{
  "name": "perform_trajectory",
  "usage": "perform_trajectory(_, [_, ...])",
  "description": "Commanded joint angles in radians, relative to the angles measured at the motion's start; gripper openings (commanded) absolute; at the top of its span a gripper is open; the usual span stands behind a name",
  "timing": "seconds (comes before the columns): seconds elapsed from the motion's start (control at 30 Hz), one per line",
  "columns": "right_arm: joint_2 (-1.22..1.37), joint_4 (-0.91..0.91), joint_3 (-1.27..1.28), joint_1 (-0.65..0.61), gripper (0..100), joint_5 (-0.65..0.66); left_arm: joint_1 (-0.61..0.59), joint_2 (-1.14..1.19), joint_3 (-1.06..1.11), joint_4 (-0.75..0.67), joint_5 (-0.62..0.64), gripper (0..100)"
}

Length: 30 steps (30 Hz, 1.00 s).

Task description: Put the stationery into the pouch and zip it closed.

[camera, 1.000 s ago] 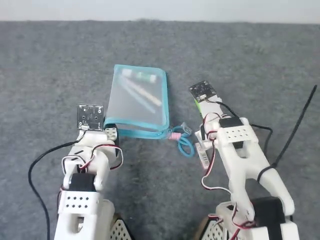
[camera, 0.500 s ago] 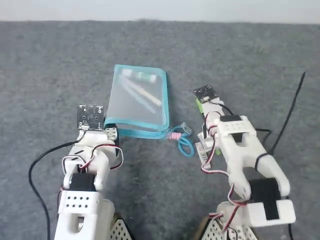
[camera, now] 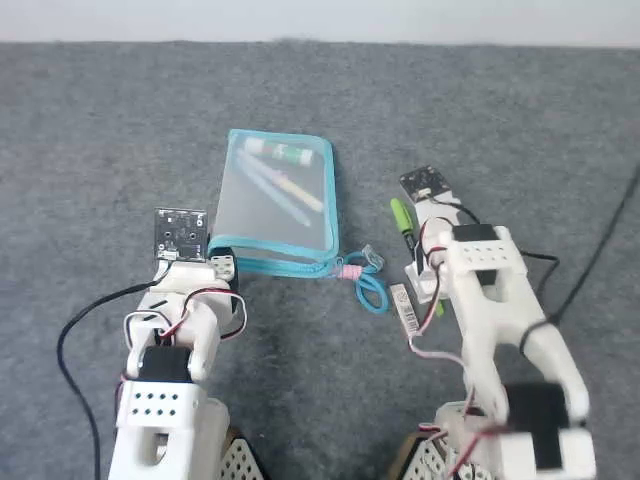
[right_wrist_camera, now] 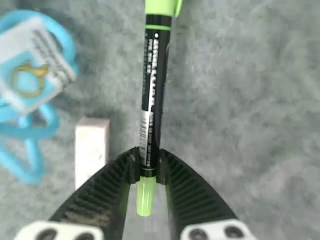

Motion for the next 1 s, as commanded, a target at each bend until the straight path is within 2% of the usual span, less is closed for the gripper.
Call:
perform_trajectory(0.0, [-0.236,0.117,-0.034,0.002,0.7,0.015,0.011,-0.032,-0.015,-0.048,-0.009,1])
perform_trajectory(0.13, [-0.458,0.248,-0.034,-0.005,0.7,0.025,0.012,-0.032,-0.004,-0.061,-0.009,1])
perform_trajectory(0.23, [-0.595,0.355,-0.034,-0.061,0.7,0.110,0.012,-0.032,-0.004,-0.063,-0.009,1])
perform_trajectory(0.33, [-0.717,0.444,-0.034,-0.179,0.7,0.213,0.012,-0.032,-0.004,-0.063,-0.009,1])
perform_trajectory(0.43, [-0.792,0.510,-0.034,-0.337,0.7,0.250,0.012,-0.032,-0.004,-0.060,-0.009,1])
perform_trajectory(0.53, [-0.792,0.562,-0.031,-0.478,0.7,0.250,0.012,-0.032,-0.004,-0.060,-0.009,1])
perform_trajectory(0.6, [-0.763,0.568,-0.029,-0.521,0.7,0.249,0.012,-0.032,-0.004,-0.060,-0.009,1])
perform_trajectory(0.77, [-0.644,0.533,-0.032,-0.527,0.7,0.242,0.012,-0.032,-0.004,-0.058,-0.009,1])
perform_trajectory(0.97, [-0.464,0.404,-0.060,-0.527,0.7,0.143,0.012,-0.032,-0.004,-0.058,-0.009,1])
